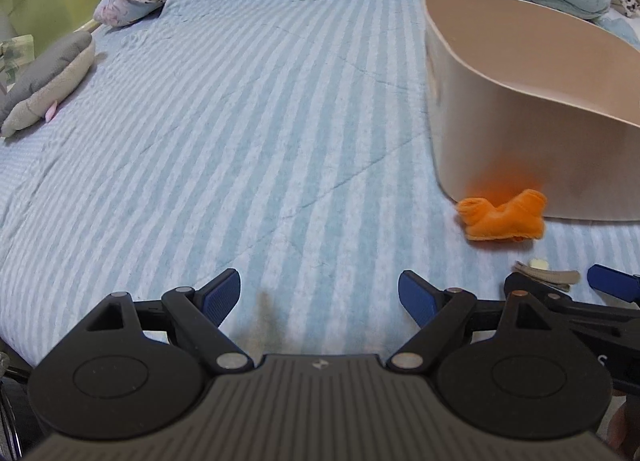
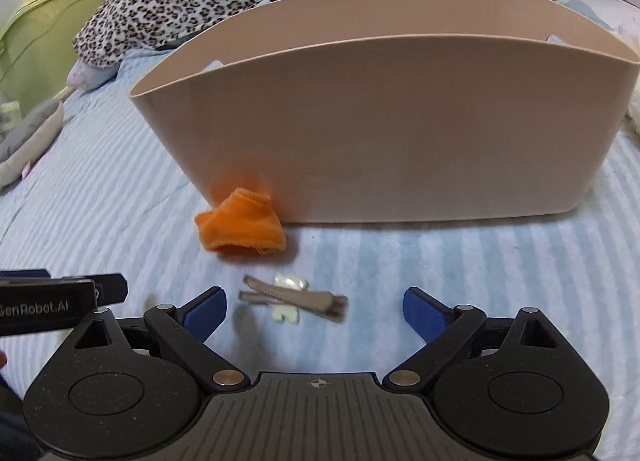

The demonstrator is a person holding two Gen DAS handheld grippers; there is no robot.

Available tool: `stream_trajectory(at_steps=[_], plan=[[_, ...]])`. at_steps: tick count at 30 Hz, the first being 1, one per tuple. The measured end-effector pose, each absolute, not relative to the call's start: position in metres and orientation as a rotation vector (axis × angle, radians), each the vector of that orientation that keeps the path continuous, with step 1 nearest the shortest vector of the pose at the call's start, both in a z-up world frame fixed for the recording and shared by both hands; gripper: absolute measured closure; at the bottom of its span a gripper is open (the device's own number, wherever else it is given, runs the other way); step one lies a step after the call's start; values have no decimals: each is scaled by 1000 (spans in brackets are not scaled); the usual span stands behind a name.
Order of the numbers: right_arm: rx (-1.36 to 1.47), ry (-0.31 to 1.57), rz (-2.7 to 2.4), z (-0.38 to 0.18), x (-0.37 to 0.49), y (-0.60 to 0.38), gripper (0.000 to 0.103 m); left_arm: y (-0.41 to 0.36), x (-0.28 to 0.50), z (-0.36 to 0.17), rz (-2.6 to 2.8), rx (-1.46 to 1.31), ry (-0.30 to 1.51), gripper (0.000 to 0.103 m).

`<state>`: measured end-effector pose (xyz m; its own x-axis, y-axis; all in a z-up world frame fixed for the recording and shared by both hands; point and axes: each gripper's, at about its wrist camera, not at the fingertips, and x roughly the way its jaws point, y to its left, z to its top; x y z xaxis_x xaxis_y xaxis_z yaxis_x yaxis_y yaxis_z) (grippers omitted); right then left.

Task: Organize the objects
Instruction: 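Grasp the metal hair clip with the right tool, then grasp the orange plush with the left tool while the right tool holds the clip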

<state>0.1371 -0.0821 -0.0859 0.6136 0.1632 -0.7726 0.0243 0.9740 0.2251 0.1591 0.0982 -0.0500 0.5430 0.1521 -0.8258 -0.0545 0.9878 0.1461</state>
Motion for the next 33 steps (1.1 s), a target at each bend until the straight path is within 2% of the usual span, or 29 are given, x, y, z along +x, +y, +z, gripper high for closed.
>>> stream_trajectory(at_steps=[3,10,19,28,29,31,32,33], plan=[[214,889,70,-90,142,-76,11,101,164,-54,141,109,1001,16],[112,852,42,-95,140,-78,47,97,165,-59,113,103,1011,16],[121,834,68,-90,141,-110,47,64,166,-59,-33,47,990,16],[104,836,63,-88,140,-133,47,26,203,-77,-99,28,1007,17],[102,837,62,-88,140,-135,47,24,207,-79,-97,27,1002,19],[104,836,61,-88,140,-138,47,21,209,-82,-109,12,998,36],[105,836,61,-88,142,-139,47,20,207,-82,-120,1,989,40],[106,835,61,-88,141,-140,47,19,205,-81,-133,-5,982,51]])
